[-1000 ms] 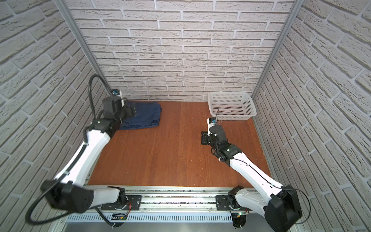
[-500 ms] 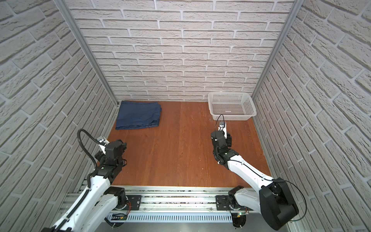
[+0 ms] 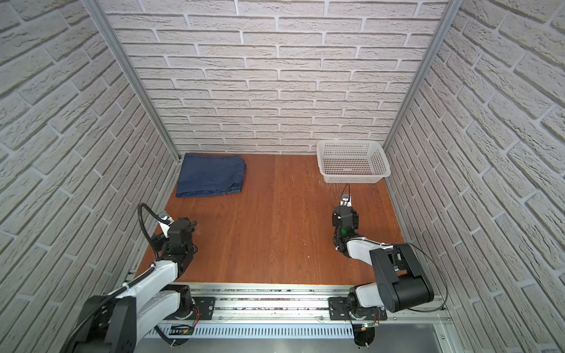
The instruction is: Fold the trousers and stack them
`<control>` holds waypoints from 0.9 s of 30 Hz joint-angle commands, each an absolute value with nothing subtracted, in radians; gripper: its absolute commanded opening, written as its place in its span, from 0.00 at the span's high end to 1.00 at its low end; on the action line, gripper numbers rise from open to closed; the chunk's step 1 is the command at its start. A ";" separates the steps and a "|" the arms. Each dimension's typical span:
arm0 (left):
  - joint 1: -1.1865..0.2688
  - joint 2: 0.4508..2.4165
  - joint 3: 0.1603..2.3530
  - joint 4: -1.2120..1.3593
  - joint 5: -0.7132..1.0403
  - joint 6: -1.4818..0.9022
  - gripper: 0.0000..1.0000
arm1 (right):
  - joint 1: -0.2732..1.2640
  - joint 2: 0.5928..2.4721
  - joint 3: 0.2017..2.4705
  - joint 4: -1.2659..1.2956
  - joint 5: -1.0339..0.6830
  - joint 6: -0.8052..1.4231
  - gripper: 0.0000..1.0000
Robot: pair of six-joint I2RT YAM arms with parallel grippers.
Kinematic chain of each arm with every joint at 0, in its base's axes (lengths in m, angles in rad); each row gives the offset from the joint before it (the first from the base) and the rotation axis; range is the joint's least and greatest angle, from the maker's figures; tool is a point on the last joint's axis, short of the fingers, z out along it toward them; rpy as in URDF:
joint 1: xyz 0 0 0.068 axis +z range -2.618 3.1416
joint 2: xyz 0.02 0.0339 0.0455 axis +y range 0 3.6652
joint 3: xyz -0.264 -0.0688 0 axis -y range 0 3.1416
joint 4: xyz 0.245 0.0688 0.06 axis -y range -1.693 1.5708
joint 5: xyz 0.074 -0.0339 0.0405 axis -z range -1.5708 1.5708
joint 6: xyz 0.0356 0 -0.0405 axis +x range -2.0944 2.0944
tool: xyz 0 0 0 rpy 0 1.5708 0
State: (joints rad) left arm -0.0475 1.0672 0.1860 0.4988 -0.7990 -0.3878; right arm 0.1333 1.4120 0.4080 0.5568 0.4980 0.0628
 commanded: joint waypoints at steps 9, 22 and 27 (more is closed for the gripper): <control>0.011 1.461 0.264 1.051 -0.494 -0.184 0.03 | 0.053 1.428 0.407 0.696 0.182 0.052 0.00; 0.037 1.565 0.359 0.958 -0.291 -0.140 0.02 | 0.055 1.437 0.383 0.743 0.181 0.051 0.00; 0.024 1.575 0.356 0.986 -0.286 -0.117 0.02 | 0.055 1.437 0.383 0.742 0.181 0.051 0.00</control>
